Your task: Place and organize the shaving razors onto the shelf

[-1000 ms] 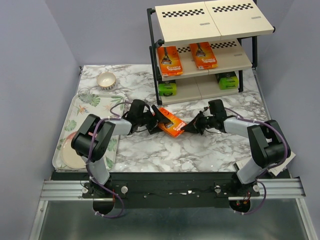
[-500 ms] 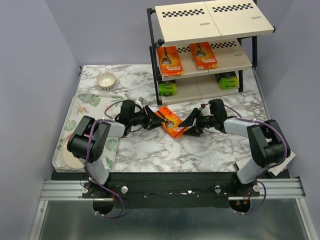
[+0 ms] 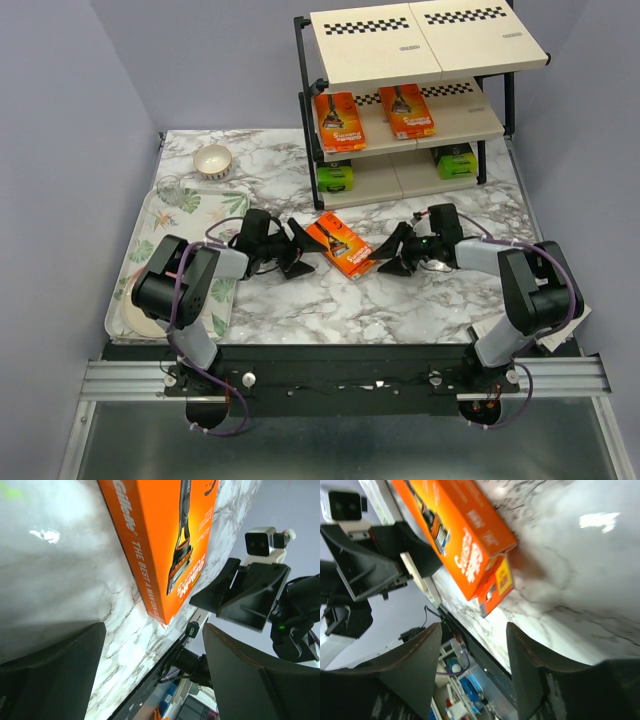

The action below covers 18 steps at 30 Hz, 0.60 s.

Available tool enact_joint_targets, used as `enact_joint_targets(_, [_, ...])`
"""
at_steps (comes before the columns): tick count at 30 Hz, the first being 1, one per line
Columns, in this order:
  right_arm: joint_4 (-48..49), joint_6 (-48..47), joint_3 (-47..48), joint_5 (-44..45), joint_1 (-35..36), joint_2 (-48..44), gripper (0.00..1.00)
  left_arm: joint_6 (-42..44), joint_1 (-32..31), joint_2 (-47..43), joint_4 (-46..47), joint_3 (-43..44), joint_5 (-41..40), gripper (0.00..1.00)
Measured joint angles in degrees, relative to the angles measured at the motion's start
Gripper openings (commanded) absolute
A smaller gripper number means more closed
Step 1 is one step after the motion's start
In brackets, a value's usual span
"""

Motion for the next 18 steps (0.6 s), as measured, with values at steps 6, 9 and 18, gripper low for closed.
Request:
enact_joint_targets(6, [-0.42,-0.09,0.07,1.53,-0.85,1.81,0.38,-0.44,-1.18,-0.15,-1.03,0.48,-1.70,0.89])
enact_joint_targets(9, [-0.48,0.44,0.76,1.99,-0.85,5.42,0.36,-0.44,-1.68,-0.15,-1.42,0.98,-2.47,0.89])
enact_joint_targets(18, [0.87,0.98,4.72,1.92,-0.85,10.38,0.20,-1.36,-3.08,0.09,-1.42,1.22,-3.32,0.89])
